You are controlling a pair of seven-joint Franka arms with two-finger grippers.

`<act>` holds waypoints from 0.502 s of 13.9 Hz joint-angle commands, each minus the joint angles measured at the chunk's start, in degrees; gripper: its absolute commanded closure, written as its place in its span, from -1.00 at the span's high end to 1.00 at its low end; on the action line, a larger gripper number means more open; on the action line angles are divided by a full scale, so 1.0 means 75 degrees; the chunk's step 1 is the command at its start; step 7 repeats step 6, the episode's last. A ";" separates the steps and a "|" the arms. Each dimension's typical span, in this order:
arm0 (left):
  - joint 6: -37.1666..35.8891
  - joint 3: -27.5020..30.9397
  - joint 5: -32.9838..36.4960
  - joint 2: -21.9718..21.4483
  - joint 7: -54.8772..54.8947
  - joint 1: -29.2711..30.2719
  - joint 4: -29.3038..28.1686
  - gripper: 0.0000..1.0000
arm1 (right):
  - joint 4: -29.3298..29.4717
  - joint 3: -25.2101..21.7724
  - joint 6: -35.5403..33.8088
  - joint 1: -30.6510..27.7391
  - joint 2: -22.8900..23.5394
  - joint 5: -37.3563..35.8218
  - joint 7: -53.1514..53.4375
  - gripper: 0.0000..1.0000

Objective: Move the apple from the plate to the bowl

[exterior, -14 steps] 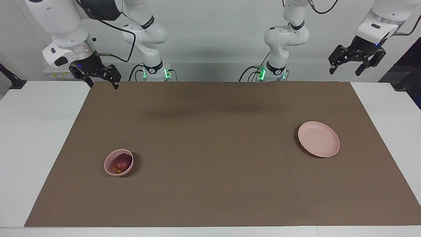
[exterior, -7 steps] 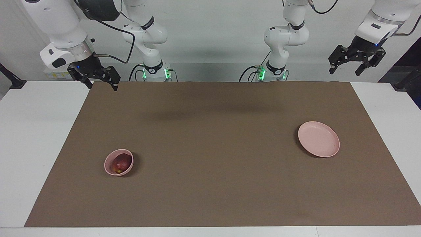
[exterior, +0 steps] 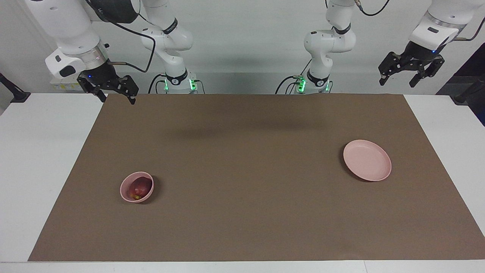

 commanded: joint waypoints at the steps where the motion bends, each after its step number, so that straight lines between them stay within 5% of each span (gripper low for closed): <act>1: 0.0150 -0.0011 0.0082 -0.0175 -0.0081 -0.0003 -0.0216 1.00 | 0.0142 0.0014 -0.0013 -0.0024 0.0088 0.0138 -0.0122 1.00; 7: 0.0150 -0.0011 0.0082 -0.0175 -0.0081 -0.0003 -0.0216 1.00 | 0.0131 0.0014 0.0081 -0.0024 0.0076 0.0126 -0.0145 1.00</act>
